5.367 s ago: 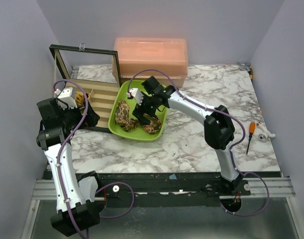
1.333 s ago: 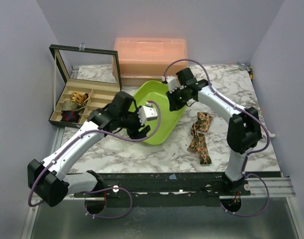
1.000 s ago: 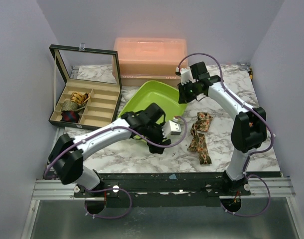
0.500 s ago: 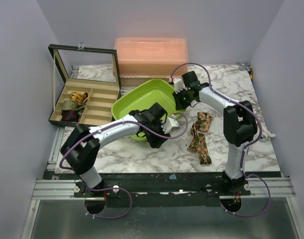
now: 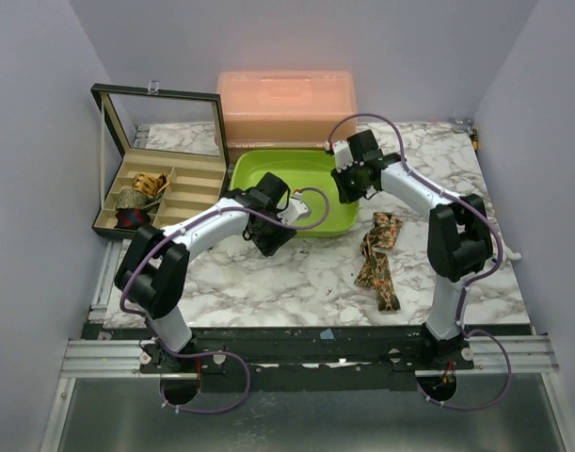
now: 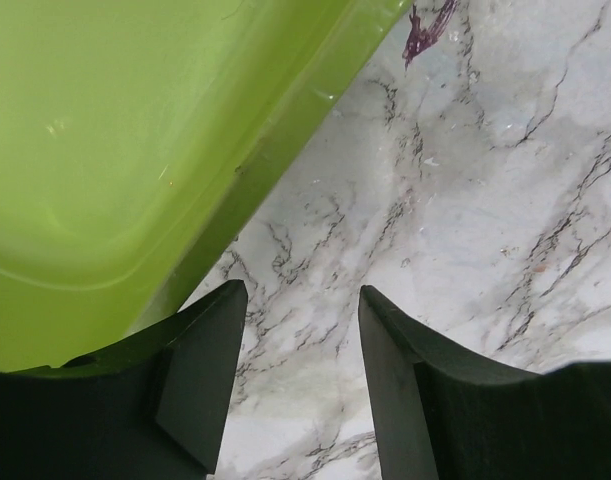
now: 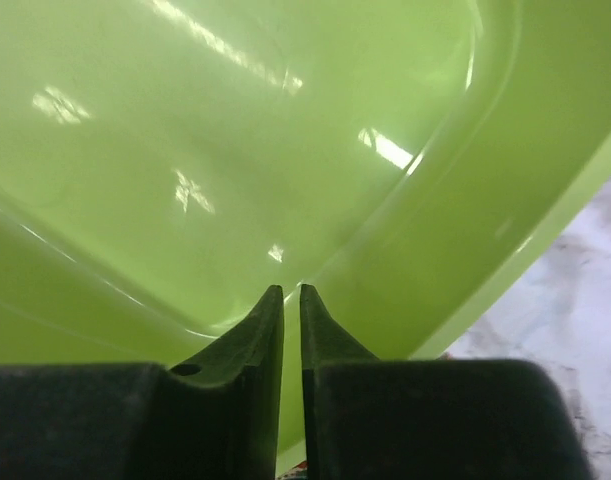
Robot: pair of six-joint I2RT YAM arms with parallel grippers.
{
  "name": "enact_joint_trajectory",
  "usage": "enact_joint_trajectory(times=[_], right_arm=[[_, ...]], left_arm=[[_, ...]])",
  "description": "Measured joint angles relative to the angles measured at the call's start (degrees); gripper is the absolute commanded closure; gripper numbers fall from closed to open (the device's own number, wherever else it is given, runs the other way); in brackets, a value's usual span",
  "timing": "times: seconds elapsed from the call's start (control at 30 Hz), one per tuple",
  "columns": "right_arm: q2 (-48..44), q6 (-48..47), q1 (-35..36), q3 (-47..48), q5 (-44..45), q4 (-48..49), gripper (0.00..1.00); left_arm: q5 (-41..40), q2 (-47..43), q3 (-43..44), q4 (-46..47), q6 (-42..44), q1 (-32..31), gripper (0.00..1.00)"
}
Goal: Roll the ties
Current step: Move the bin to the center of the board, then flatten out the tie at the center of the board.
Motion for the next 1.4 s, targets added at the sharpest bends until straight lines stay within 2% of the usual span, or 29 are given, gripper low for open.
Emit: enact_joint_trajectory(times=[0.1, 0.13, 0.2, 0.23, 0.4, 0.57, 0.77, 0.9, 0.97, 1.03, 1.07, 1.17, 1.27, 1.3, 1.4], right_arm=[[1.4, -0.1, -0.3, 7.7, -0.3, -0.7, 0.56], [1.5, -0.3, -0.3, 10.0, -0.9, -0.8, 0.48], [-0.3, -0.8, -0.7, 12.2, -2.4, -0.9, 0.4], [-2.0, -1.2, -0.9, 11.9, -3.1, -1.2, 0.37], [-15.9, -3.3, -3.4, 5.2, -7.1, -6.9, 0.25], [-28.8, -7.9, -7.8, -5.5, -8.5, -15.3, 0.19], [-32.5, -10.9, -7.9, -21.5, -8.7, -22.4, 0.18], [-29.8, -11.0, -7.9, -26.8, -8.7, -22.9, 0.18], [-27.9, -11.0, -7.5, -27.4, -8.9, -21.6, 0.2], [-26.1, -11.0, -6.9, -28.0, -8.9, -20.0, 0.27], [-25.1, -11.0, -6.3, -28.2, -8.9, -19.2, 0.37], [-21.8, -12.2, -4.7, -29.1, -9.4, -17.4, 0.74], [-20.1, -13.8, -3.9, -29.2, -12.6, -18.1, 0.96], [-20.4, -14.4, -3.8, -29.2, -14.5, -18.4, 0.99], [-23.6, -14.2, -3.8, -28.5, -21.8, -19.3, 0.99]], left_arm=[[0.6, 2.6, 4.2, -3.4, -1.0, 0.3, 0.29], [1.4, 3.0, 5.1, -4.4, -1.1, 0.5, 0.24], [3.3, 2.2, 5.5, -5.4, -0.9, 0.7, 0.06], [4.9, 0.7, 5.0, -5.4, -0.4, 0.9, 0.02], [9.4, -11.1, 1.8, -3.1, 2.6, 1.2, 0.02], [11.6, -29.0, -4.9, 2.8, 2.3, 1.4, 0.01], [12.9, -51.1, -22.4, 15.5, 2.5, 1.4, 0.01], [13.0, -54.6, -26.6, 16.9, 2.8, 1.3, 0.02], [13.0, -53.6, -26.7, 16.9, 3.0, 1.3, 0.01], [13.0, -52.7, -26.7, 16.7, 3.3, 1.3, 0.02], [13.0, -52.5, -26.7, 16.5, 3.4, 1.3, 0.02], [12.8, -52.2, -26.7, 16.2, 2.7, 1.3, 0.04], [12.8, -51.9, -26.5, 15.6, -0.2, 2.3, 0.09], [12.8, -51.7, -26.3, 15.3, -0.7, 2.9, 0.1], [14.3, -50.4, -25.4, 13.4, -2.3, 4.7, 0.1]])
